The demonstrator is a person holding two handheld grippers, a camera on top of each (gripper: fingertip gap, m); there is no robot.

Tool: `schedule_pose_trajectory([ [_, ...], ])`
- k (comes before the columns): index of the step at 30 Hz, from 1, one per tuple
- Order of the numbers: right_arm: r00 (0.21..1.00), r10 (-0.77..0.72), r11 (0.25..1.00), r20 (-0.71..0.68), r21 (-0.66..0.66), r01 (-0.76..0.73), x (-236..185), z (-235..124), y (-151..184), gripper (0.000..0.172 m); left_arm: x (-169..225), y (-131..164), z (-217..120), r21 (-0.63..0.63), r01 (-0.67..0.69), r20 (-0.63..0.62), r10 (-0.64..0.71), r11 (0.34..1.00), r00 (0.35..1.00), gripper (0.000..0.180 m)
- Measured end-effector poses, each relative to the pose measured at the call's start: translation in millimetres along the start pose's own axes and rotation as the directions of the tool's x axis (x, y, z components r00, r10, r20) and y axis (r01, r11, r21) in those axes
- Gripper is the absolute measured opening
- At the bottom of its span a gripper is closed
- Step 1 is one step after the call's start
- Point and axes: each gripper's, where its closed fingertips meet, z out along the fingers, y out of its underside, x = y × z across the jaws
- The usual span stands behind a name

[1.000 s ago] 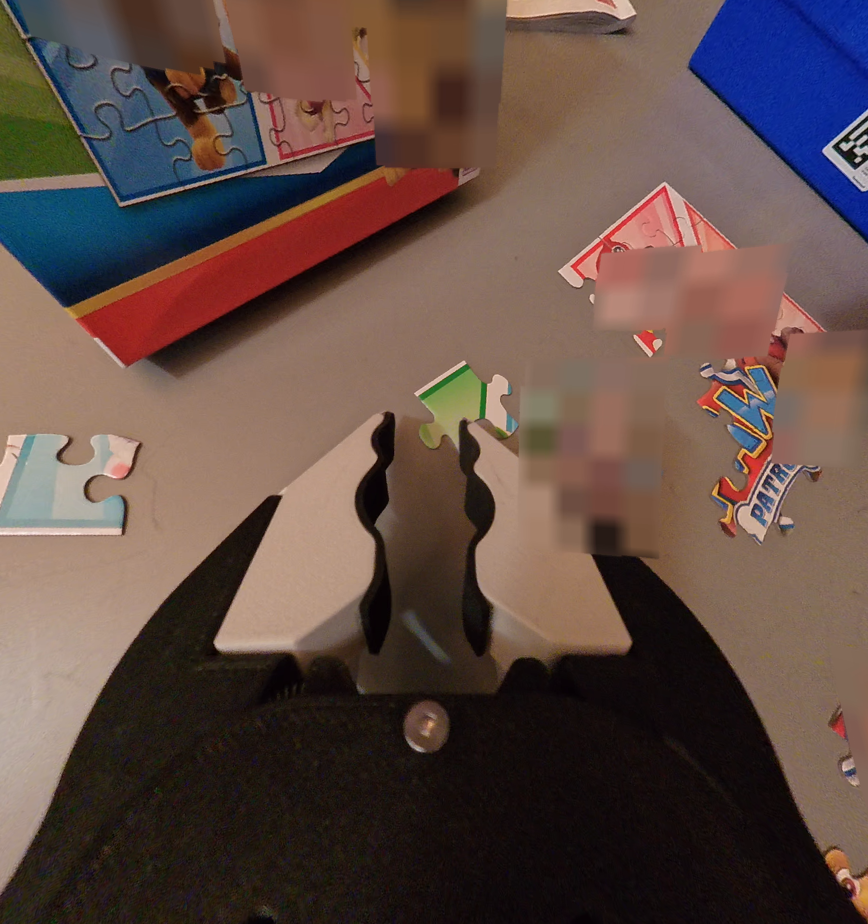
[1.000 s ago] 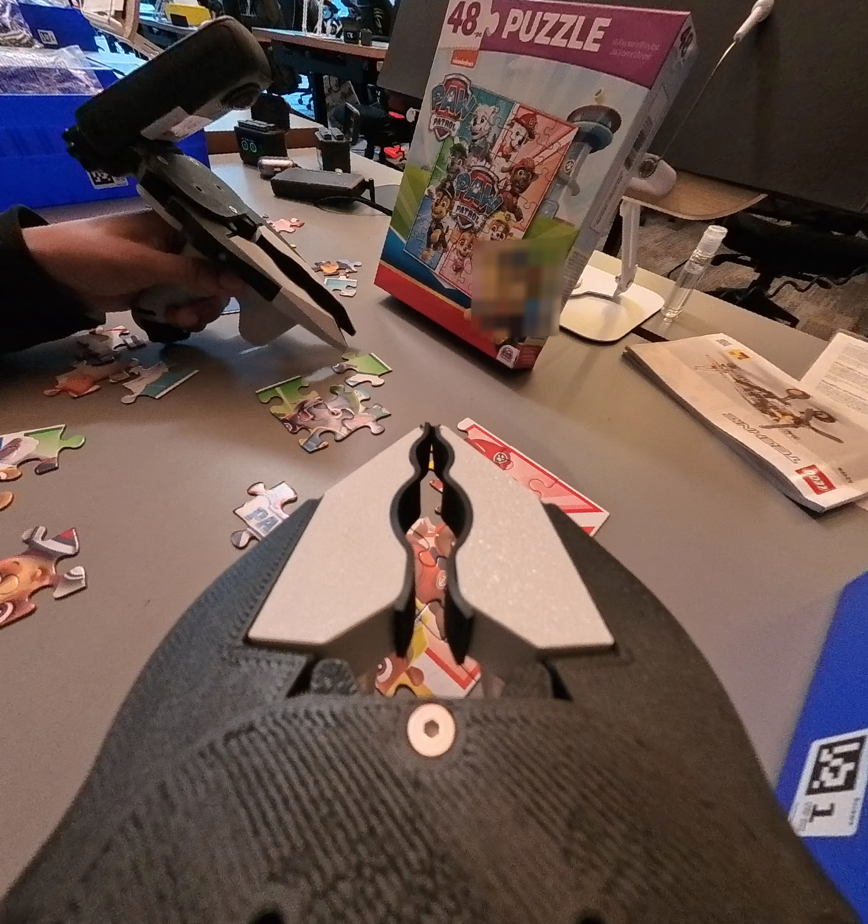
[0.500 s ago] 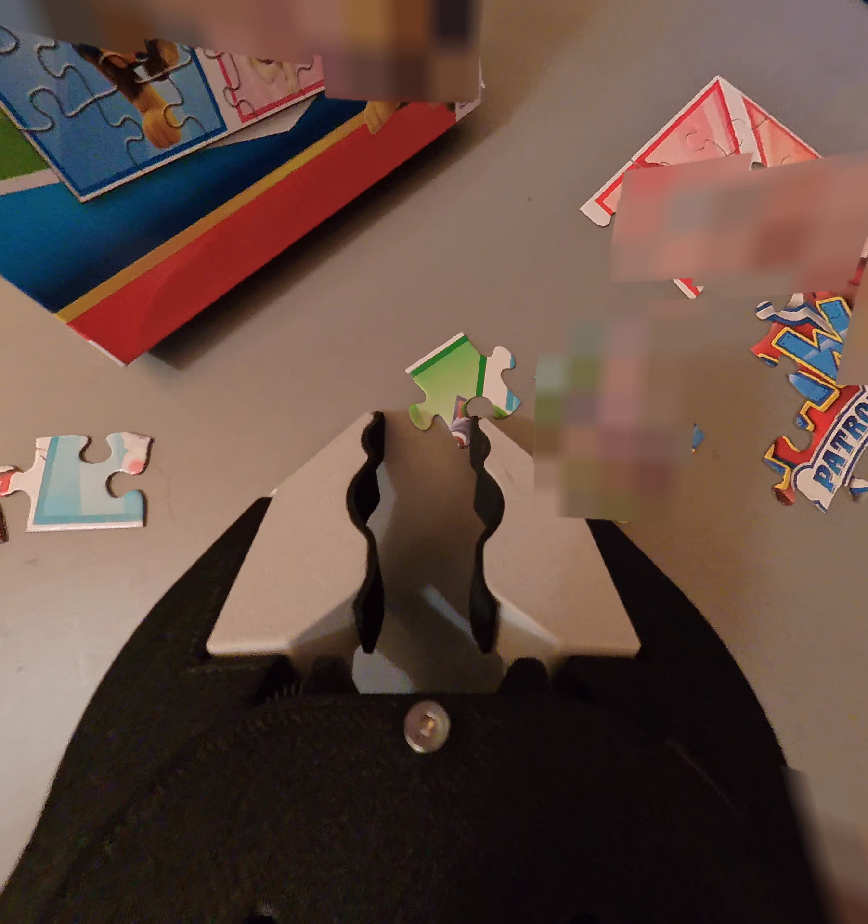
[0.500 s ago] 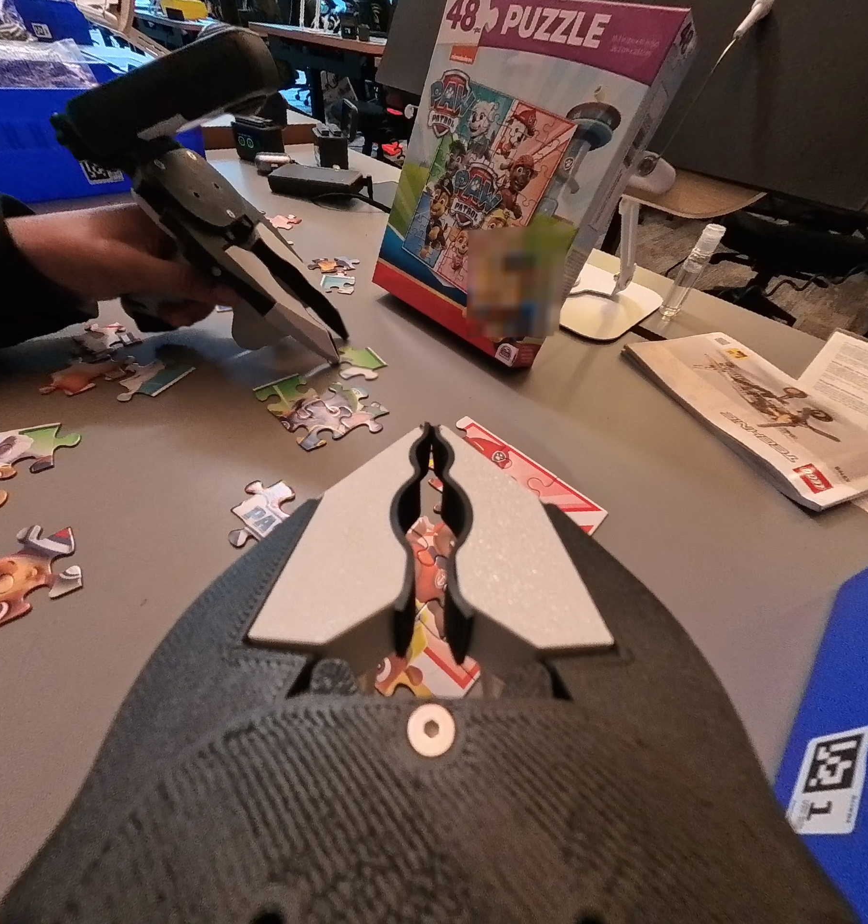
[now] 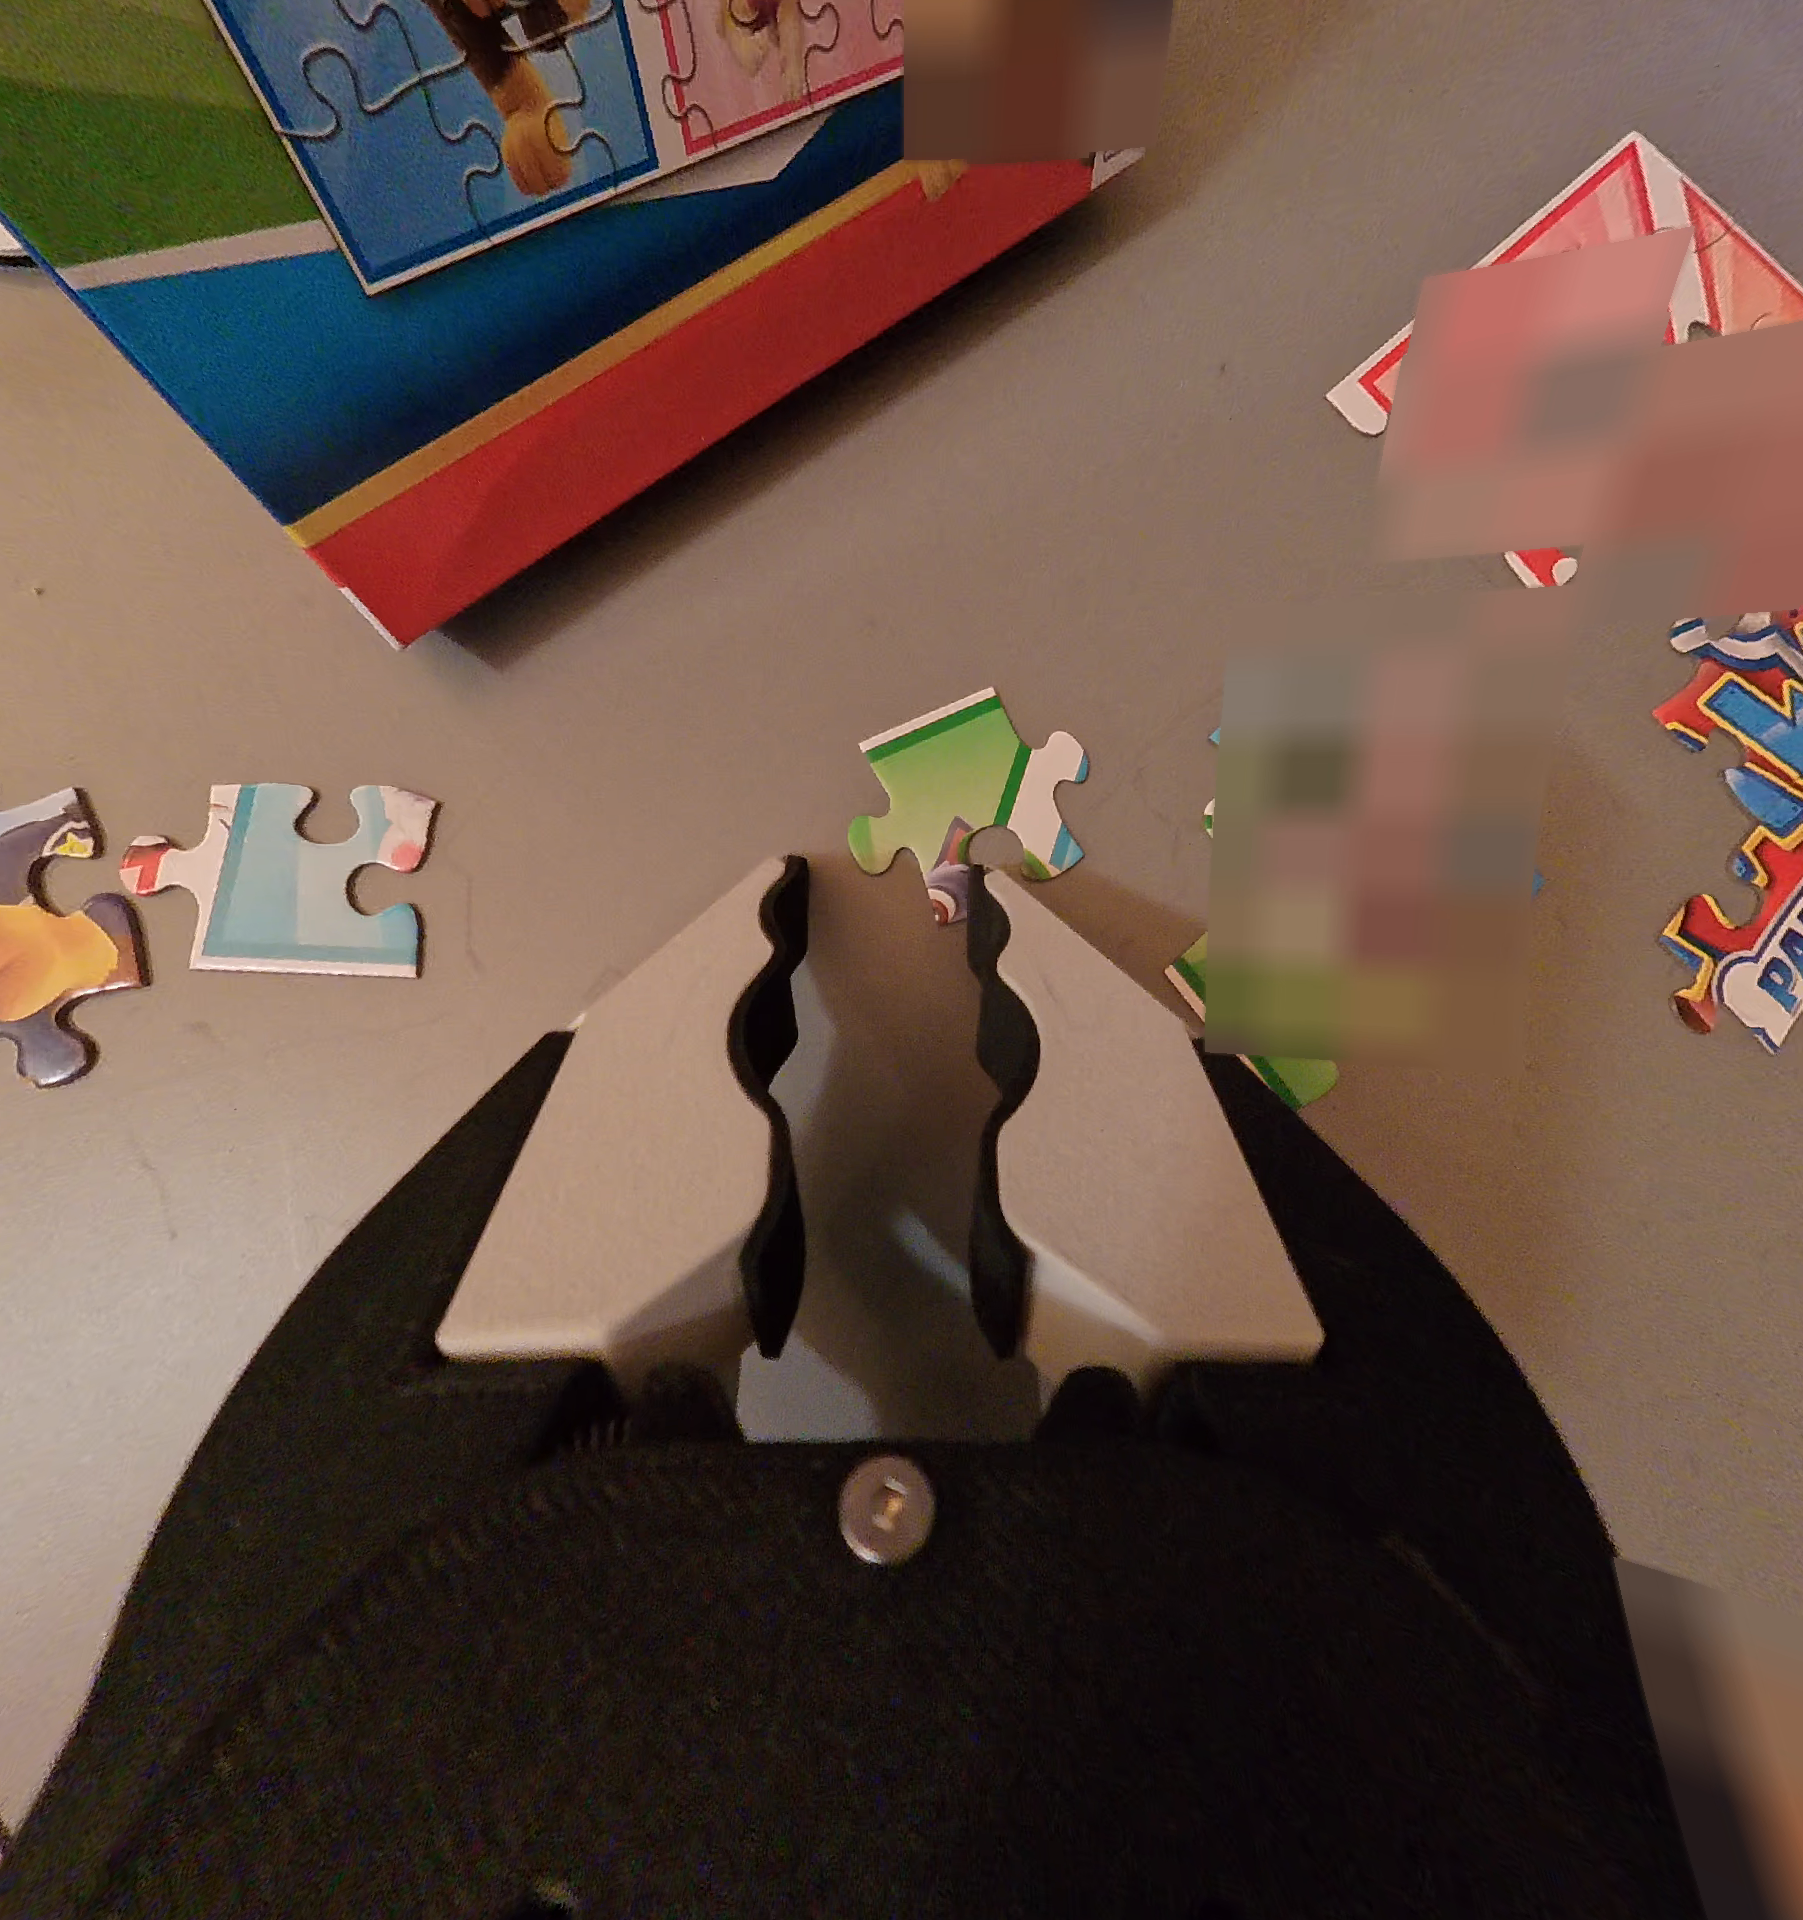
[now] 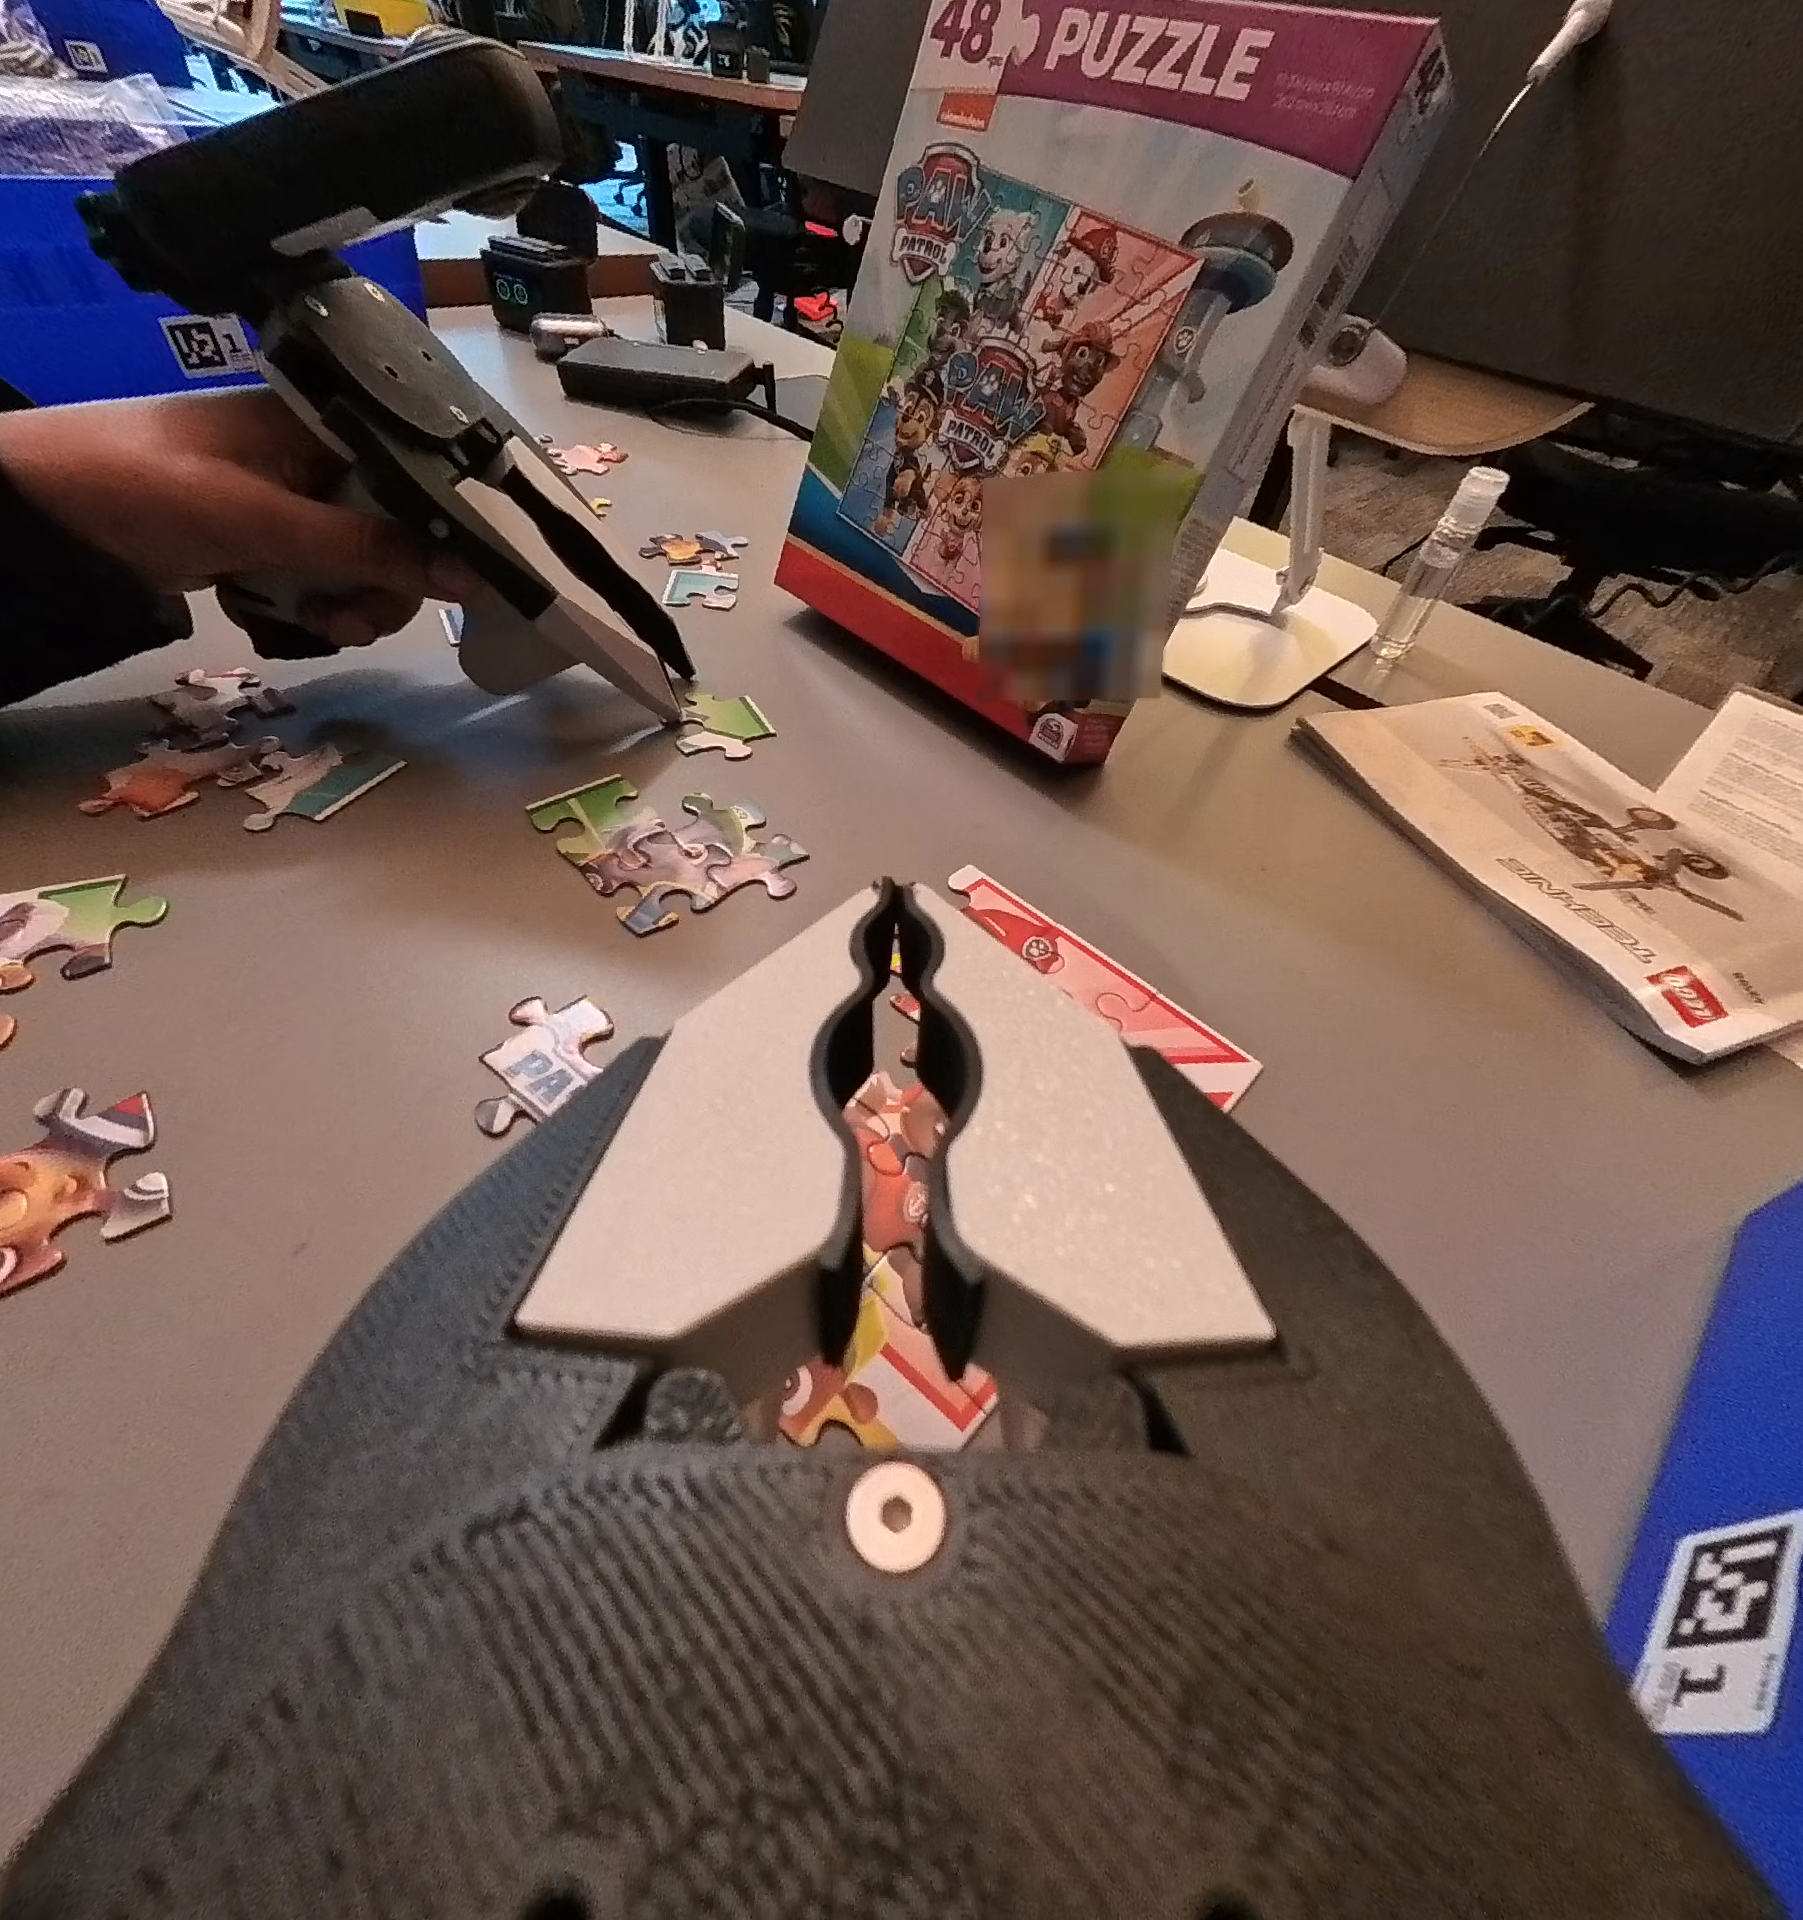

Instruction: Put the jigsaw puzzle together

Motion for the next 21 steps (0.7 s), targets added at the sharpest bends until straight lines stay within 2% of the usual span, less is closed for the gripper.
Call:
schedule_pose_trajectory([
  [15,1.000,-0.001,1.000,-0.001,0.000,0.001,0.1,0.1,0.0,0.000,-1.6,0.2,-2.8,0.004,0.002,0.010,-0.002,1.000,1.000,0.028],
  [21,1.000,-0.002,1.000,0.000,0.000,0.002,-0.2,0.2,0.1,0.000,-2.5,-10.7,-9.7,0.072,0.023,0.003,-0.024,0.997,1.000,0.029],
])
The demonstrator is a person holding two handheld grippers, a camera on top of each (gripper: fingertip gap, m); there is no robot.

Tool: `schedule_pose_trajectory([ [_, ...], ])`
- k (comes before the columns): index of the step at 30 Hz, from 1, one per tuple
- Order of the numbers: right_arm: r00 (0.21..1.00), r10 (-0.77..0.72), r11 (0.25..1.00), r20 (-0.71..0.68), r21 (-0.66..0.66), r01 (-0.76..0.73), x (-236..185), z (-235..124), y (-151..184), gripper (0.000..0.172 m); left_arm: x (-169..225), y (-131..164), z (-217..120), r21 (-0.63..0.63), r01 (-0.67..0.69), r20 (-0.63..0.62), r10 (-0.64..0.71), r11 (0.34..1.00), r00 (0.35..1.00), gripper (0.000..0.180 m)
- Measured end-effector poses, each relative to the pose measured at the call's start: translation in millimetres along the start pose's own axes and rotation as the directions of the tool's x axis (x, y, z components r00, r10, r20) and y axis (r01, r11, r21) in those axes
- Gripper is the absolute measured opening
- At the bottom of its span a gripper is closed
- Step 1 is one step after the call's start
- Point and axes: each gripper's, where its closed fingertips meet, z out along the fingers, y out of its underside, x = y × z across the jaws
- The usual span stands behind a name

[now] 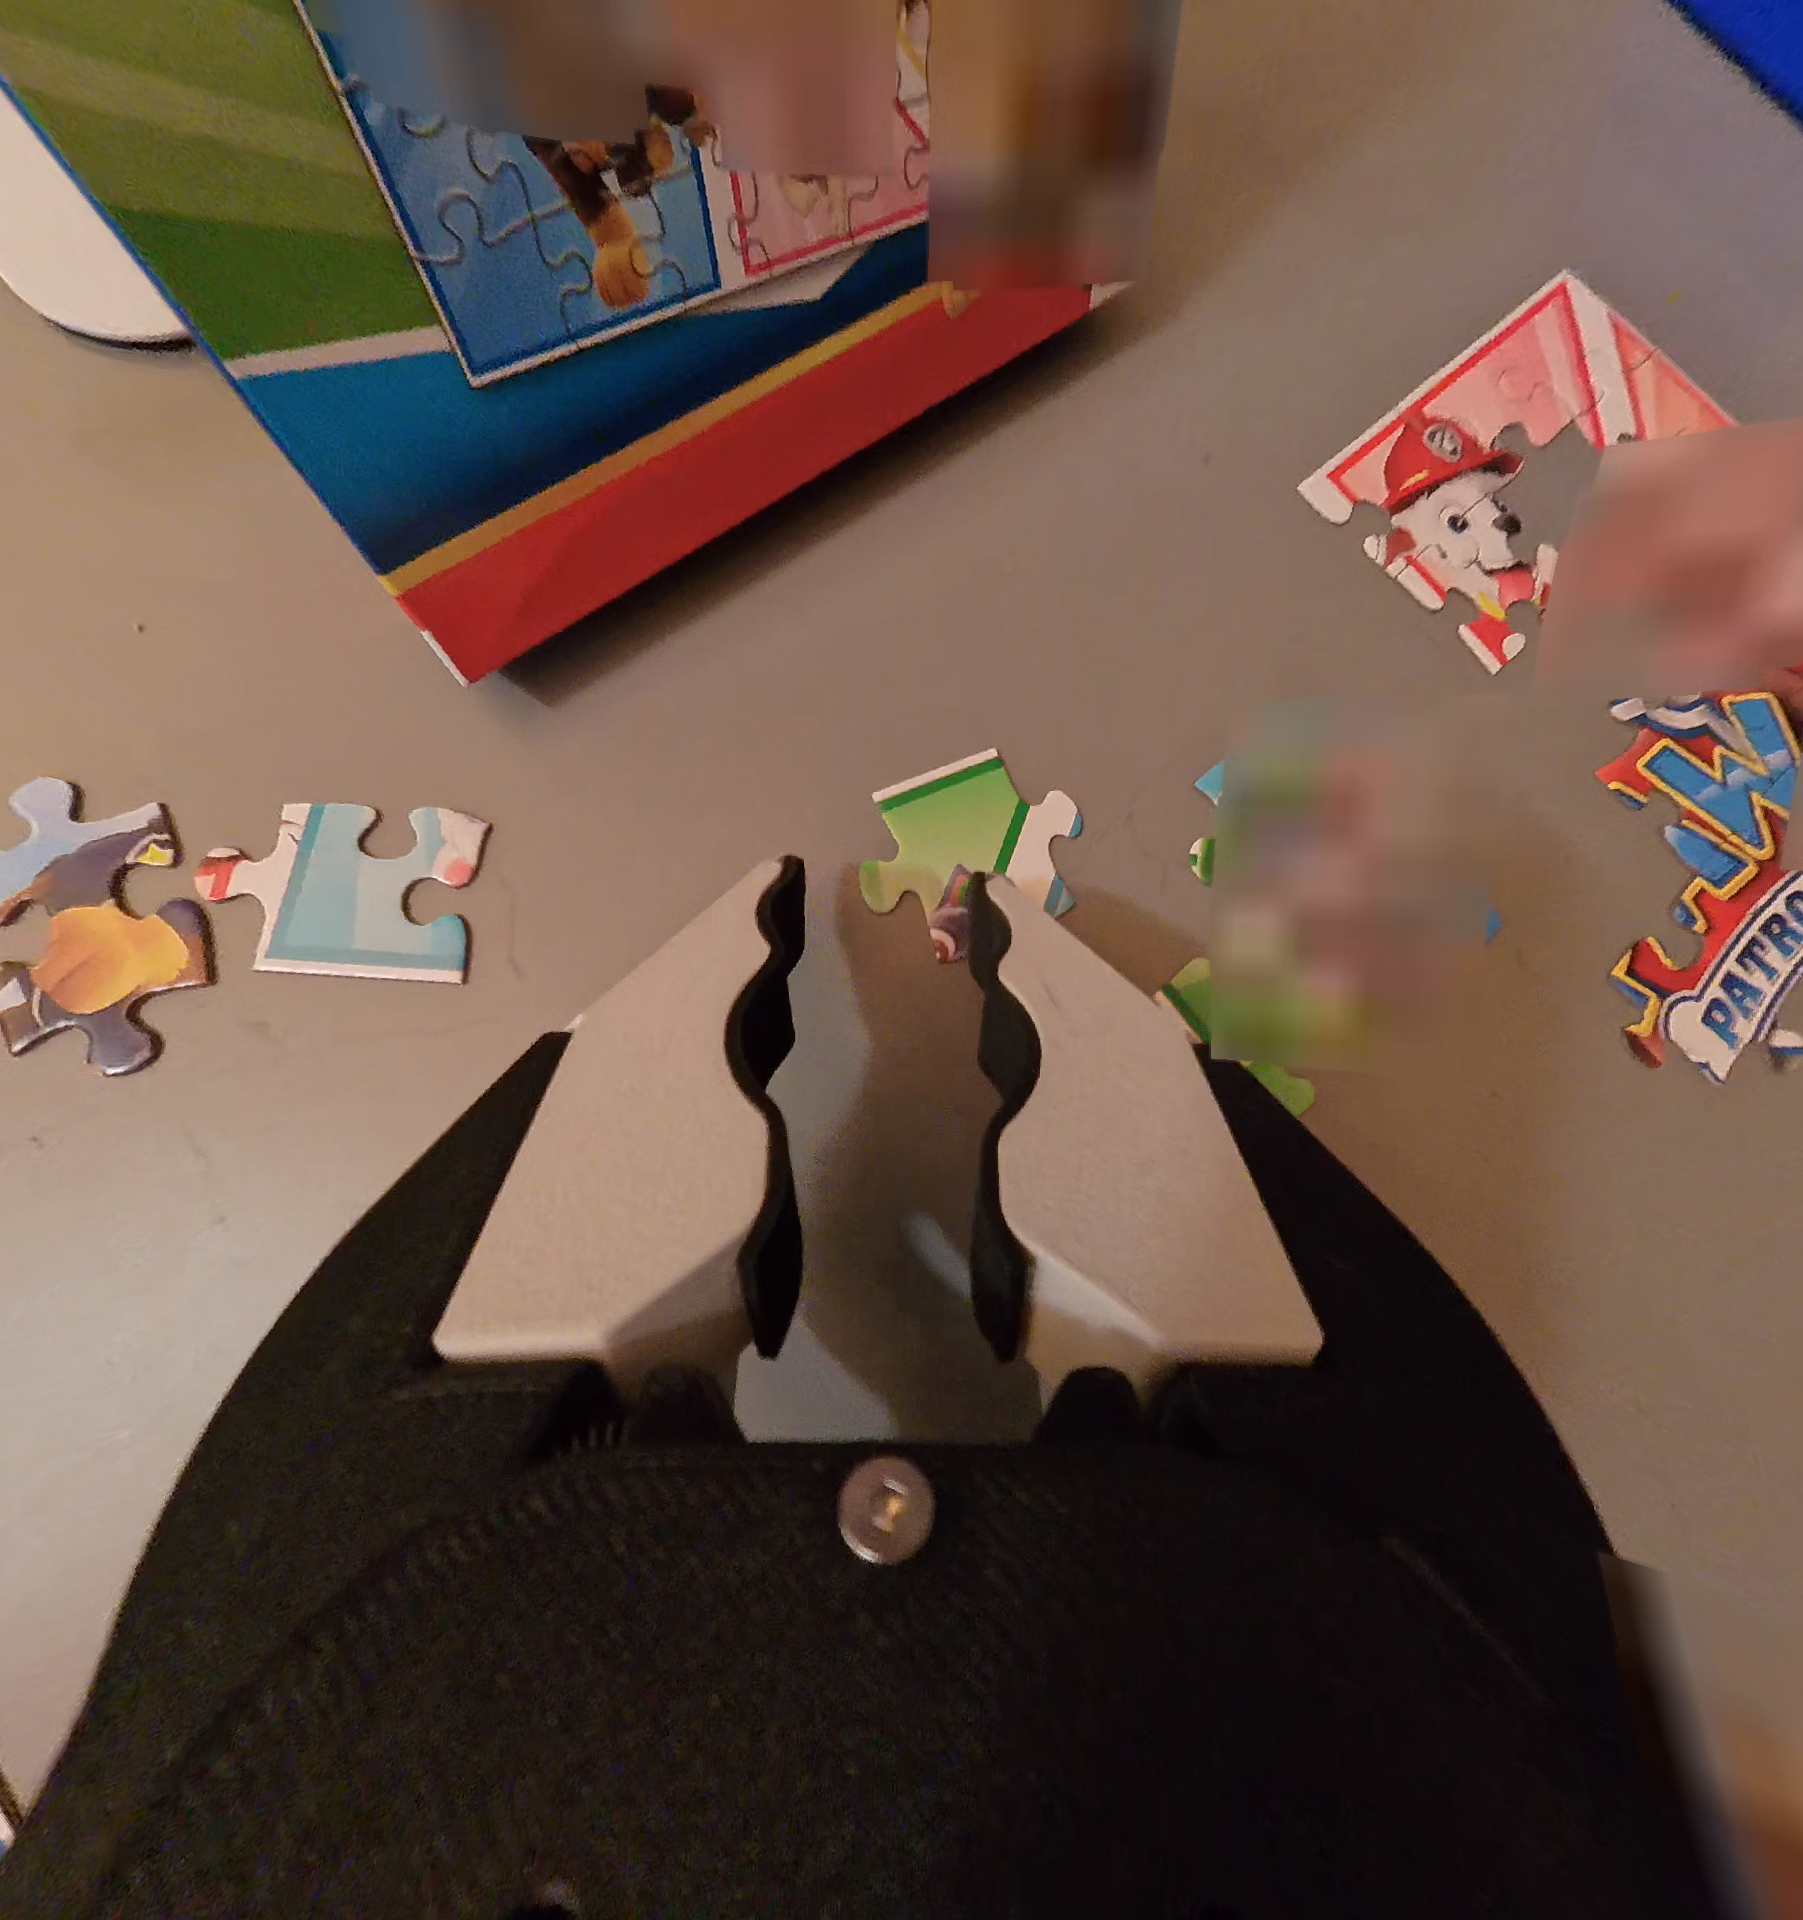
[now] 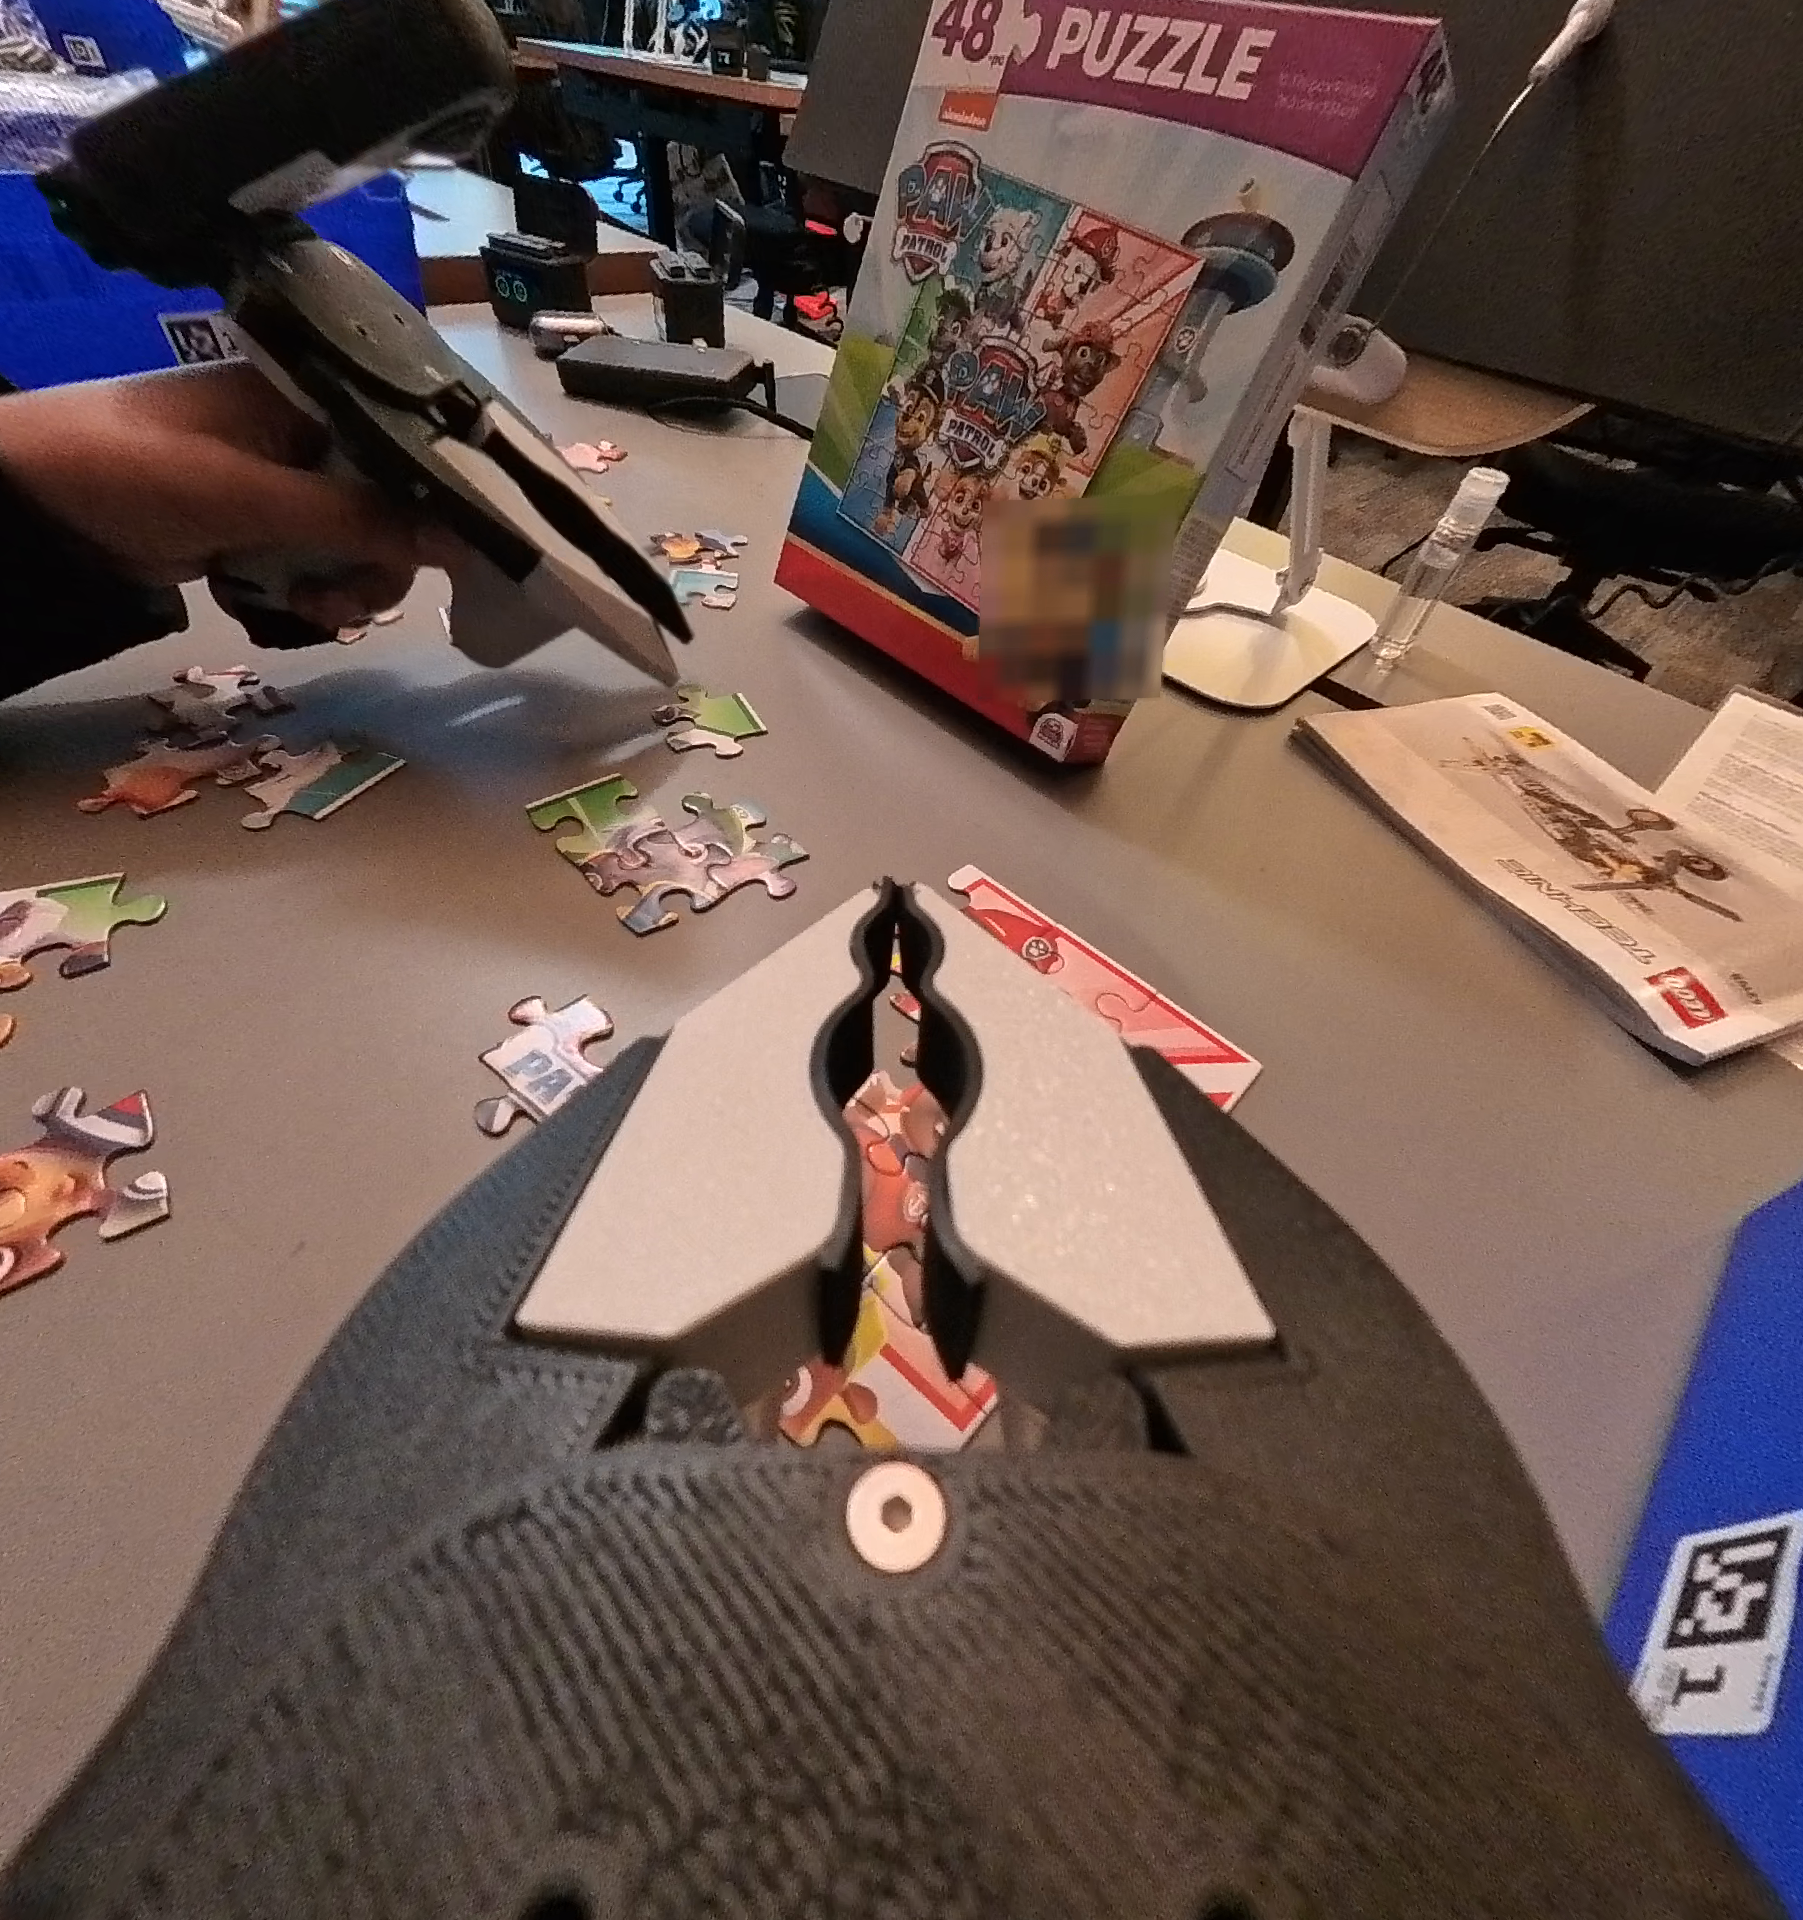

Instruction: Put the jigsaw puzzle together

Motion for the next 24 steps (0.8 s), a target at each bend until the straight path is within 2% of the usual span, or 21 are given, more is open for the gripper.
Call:
schedule_pose_trajectory([
  [13,1.000,-0.001,1.000,0.000,0.000,0.001,-0.1,0.0,0.0,0.000,-13.5,-25.1,-22.4,0.175,0.109,-0.011,-0.108,0.979,0.994,0.029],
  [16,1.000,-0.002,1.000,-0.004,0.000,0.002,1.0,-0.1,0.5,0.000,-6.1,-50.6,-49.1,0.347,0.075,-0.022,-0.072,0.935,0.997,0.027],
  [19,1.000,0.002,1.000,-0.012,-0.010,-0.002,3.0,2.6,1.6,0.001,14.0,-61.7,-90.4,0.470,0.144,-0.125,-0.097,0.871,0.987,0.028],
  [21,1.000,0.016,1.000,0.023,-0.008,-0.016,-4.4,9.7,-2.6,0.007,36.1,-48.0,-107.9,0.438,0.183,-0.229,-0.088,0.880,0.969,0.034],
  [24,0.993,0.019,0.999,0.119,-0.052,-0.013,-28.3,32.3,-8.3,0.023,72.6,0.8,-122.0,0.305,0.108,-0.309,-0.009,0.946,0.951,0.042],
])
